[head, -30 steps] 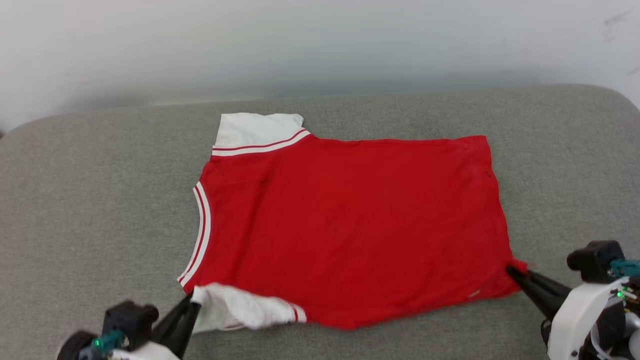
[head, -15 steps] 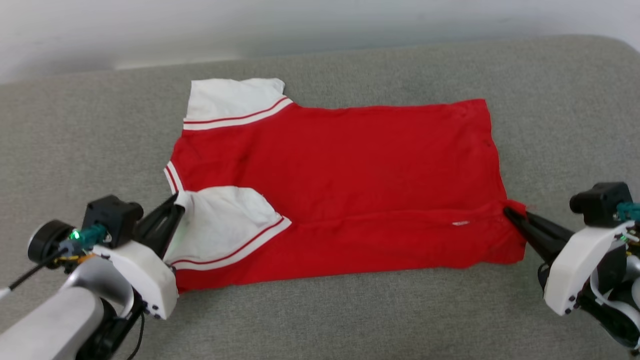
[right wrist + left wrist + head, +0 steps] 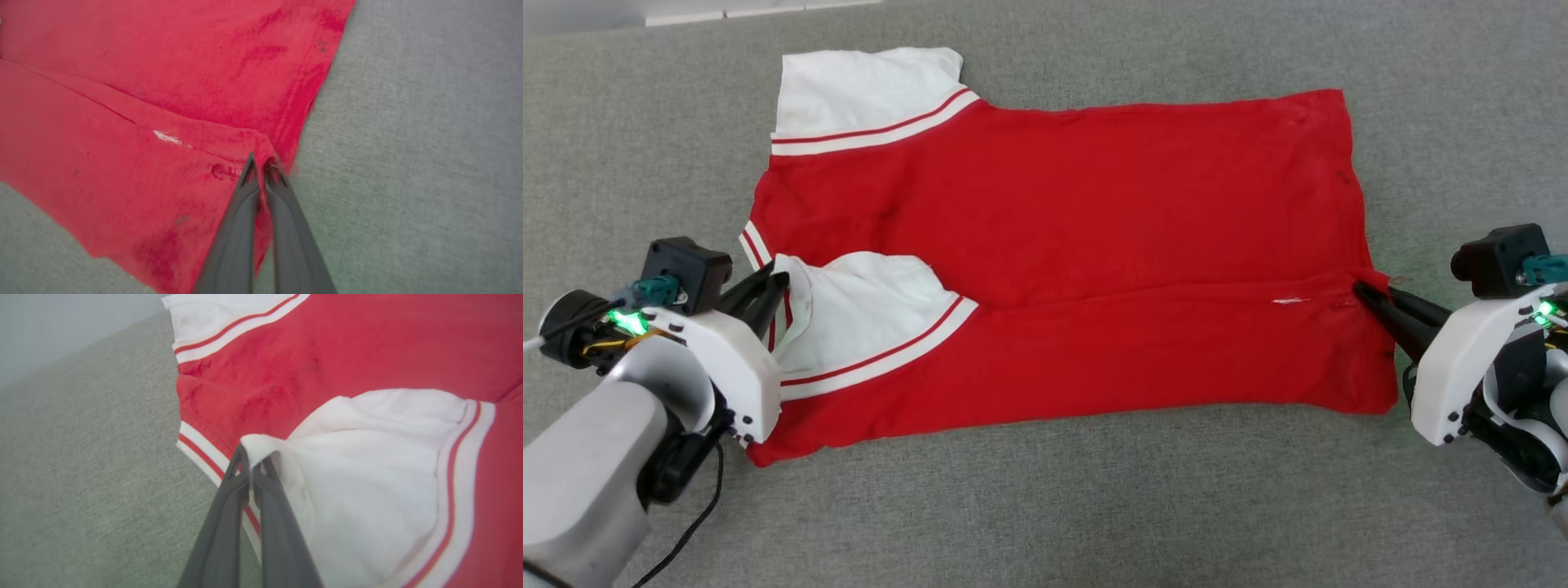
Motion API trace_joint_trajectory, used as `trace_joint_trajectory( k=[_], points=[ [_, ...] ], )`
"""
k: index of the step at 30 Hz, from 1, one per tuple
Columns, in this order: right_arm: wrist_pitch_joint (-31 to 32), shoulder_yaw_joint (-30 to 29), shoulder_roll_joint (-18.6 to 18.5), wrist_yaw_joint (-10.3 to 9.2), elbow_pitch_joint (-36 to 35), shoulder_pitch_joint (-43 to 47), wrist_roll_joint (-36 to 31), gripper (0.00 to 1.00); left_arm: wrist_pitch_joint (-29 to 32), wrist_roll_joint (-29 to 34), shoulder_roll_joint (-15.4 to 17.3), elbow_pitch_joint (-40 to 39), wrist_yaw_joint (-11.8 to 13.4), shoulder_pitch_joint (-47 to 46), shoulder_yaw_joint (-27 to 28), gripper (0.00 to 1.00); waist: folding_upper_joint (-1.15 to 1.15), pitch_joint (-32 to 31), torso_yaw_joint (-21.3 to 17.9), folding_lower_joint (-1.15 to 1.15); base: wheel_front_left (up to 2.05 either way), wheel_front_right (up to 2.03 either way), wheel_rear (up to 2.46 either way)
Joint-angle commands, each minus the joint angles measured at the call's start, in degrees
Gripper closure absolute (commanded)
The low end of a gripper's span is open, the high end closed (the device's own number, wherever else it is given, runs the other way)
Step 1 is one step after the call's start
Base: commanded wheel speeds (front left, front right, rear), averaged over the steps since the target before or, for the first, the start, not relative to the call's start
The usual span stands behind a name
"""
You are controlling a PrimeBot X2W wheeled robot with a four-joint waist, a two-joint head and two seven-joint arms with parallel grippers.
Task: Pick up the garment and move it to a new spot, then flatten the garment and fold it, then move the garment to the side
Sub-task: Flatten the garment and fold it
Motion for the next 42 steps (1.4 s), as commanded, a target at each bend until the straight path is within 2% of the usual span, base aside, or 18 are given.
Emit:
trace_joint_trajectory(
  k=[1,12,13,14,15,20,25,28,29,34,38,42],
  points=[
    [0.3,1.0,0.1,-0.04,1.9,-1.7,-0.2,1.00,0.4,0.2,-1.5,2.4,-1.1,-1.6,-0.9,1.00,0.00,0.7,0.2,-0.01,0.00,0.00,0.00],
    [-1.9,5.9,0.2,-0.04,7.0,-4.2,1.9,1.00,1.4,-0.8,-6.1,13.0,-5.6,-3.4,-3.3,1.00,0.00,-0.6,0.6,-0.01,0.00,0.00,0.00],
    [-2.4,6.0,0.0,-0.04,7.1,-4.5,1.8,0.84,1.5,-1.0,-6.3,13.4,-5.8,-3.6,-3.3,0.77,0.00,-1.1,0.7,-0.01,0.00,0.00,0.00],
    [-3.1,6.0,0.0,-0.04,7.2,-4.7,1.6,0.12,1.0,-0.9,-6.3,13.7,-5.9,-4.0,-3.1,0.00,0.00,-1.5,0.8,-0.01,0.00,0.00,0.00],
    [-4.0,5.9,-0.1,-0.04,7.2,-5.0,1.3,0.00,0.8,-1.0,-6.4,13.8,-5.9,-4.2,-2.9,0.00,0.00,-2.1,0.9,-0.01,0.00,0.00,0.00],
    [-6.6,5.6,-0.5,-0.04,6.5,-4.7,1.0,0.00,2.0,-0.3,-5.1,12.7,-5.8,-5.8,-3.1,0.00,0.00,-4.7,1.4,-0.01,0.00,0.00,0.00],
    [-7.6,5.3,-0.7,-0.04,5.8,-3.1,0.8,0.00,8.3,-2.1,-2.6,9.2,-6.1,-7.1,-3.2,0.00,0.00,-7.1,2.0,-0.01,0.00,0.00,0.00],
    [-7.7,5.1,-0.7,-0.04,5.5,-2.4,0.6,0.00,14.7,-4.6,-1.0,6.3,-6.6,-7.9,-3.4,0.00,0.00,-7.9,2.3,-0.01,0.00,0.00,0.00],
    [-7.4,5.0,-0.4,-0.04,5.1,-2.2,0.5,0.00,22.4,-7.2,1.0,3.2,-7.0,-9.1,-4.1,0.00,0.00,-8.4,2.5,-0.01,0.00,0.00,0.00],
    [-6.8,5.1,0.0,-0.04,4.8,-1.8,0.6,0.00,37.0,-13.5,3.0,-0.8,-7.0,-10.0,-5.7,0.00,0.00,-8.7,2.4,-0.01,0.00,0.00,0.00],
    [-6.5,5.2,0.4,-0.04,4.5,-1.9,0.6,0.00,44.4,-16.9,3.3,-2.5,-5.7,-9.7,-6.7,0.00,0.00,-8.4,2.0,-0.01,0.00,0.00,0.00],
    [-6.0,5.6,0.9,-0.04,4.4,-2.4,0.8,0.00,48.4,-19.0,3.3,-2.2,-4.5,-8.9,-7.6,0.00,0.00,-7.8,1.3,-0.01,0.00,0.00,0.00]
  ],
)
